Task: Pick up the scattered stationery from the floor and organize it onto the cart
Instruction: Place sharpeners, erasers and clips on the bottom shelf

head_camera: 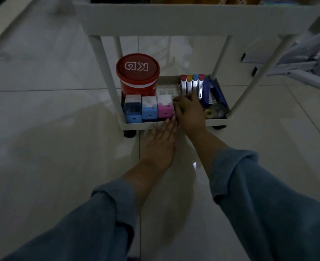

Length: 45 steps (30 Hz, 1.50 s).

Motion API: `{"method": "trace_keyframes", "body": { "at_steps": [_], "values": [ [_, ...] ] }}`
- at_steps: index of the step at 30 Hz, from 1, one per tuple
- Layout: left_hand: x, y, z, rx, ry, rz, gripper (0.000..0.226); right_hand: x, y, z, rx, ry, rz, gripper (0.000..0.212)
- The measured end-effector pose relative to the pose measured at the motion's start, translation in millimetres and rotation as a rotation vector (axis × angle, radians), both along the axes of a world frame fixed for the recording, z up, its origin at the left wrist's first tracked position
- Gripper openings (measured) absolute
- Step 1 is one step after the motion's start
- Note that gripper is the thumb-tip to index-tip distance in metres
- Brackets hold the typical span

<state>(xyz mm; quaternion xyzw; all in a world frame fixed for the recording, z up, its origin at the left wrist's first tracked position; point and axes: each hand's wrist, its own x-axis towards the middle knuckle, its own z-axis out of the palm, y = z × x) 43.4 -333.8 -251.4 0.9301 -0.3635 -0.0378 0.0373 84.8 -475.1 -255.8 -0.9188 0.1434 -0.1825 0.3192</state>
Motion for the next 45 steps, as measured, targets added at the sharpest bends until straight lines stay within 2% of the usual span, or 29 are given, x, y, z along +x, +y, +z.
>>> {"method": "trace_keyframes", "body": {
  "at_steps": [5, 8, 10, 15, 20, 22, 24, 26, 31, 33, 35, 40, 43, 45],
  "values": [
    [-1.0, -3.0, 1.2, 0.012, -0.002, 0.013, 0.057, -6.1, -3.2, -2.2, -0.091, -0.024, -0.006, 0.037],
    [-1.7, -2.6, 3.9, 0.029, 0.005, 0.007, 0.057, -11.3, -5.1, -1.2, -0.046, 0.005, 0.026, 0.043],
    [0.4, -2.3, 5.7, 0.016, 0.024, -0.003, 0.056, -14.9, -6.9, 3.0, 0.005, -0.004, 0.031, 0.040],
    [-0.3, 11.3, 17.3, -0.141, 0.134, -0.032, 0.053, -38.3, 1.3, 21.3, 0.143, -0.241, -0.092, 0.033],
    [-30.9, 41.9, 37.0, -0.293, 0.258, 0.058, 0.052, -97.2, 41.6, 39.5, 0.268, -0.332, -0.176, 0.027],
    [-48.4, 59.9, 41.3, -0.376, 0.353, 0.126, 0.051, -122.0, 64.4, 43.2, 0.354, -0.288, -0.177, 0.025],
    [-69.3, 81.3, 42.8, -0.498, 0.447, 0.223, 0.048, -147.7, 88.4, 42.1, 0.465, -0.193, -0.131, 0.022],
    [-92.0, 102.3, 43.0, -0.540, 0.522, 0.340, 0.043, -174.9, 111.8, 37.7, 0.515, -0.072, -0.046, 0.020],
    [-138.5, 146.6, 34.6, -0.298, 0.660, 0.575, 0.034, -236.2, 155.3, 28.5, 0.571, 0.376, 0.218, 0.015],
    [-150.9, 158.6, 32.6, -0.183, 0.765, 0.610, 0.032, -254.0, 166.7, 27.7, 0.600, 0.474, 0.256, 0.015],
    [-160.0, 165.7, 31.7, -0.143, 0.852, 0.627, 0.030, -266.0, 174.5, 27.2, 0.583, 0.519, 0.262, 0.020],
    [-170.6, 171.2, 36.4, -0.194, 1.070, 0.685, 0.027, -271.1, 180.2, 22.8, 0.492, 0.595, 0.268, 0.021],
    [-170.1, 168.3, 36.7, -0.243, 1.034, 0.616, 0.021, -266.5, 174.2, 20.3, 0.621, 0.521, 0.179, 0.020],
    [-164.9, 161.8, 39.3, -0.415, 1.054, 0.657, 0.016, -260.4, 164.9, 23.3, 0.749, 0.411, 0.110, 0.024]
  ]
}}
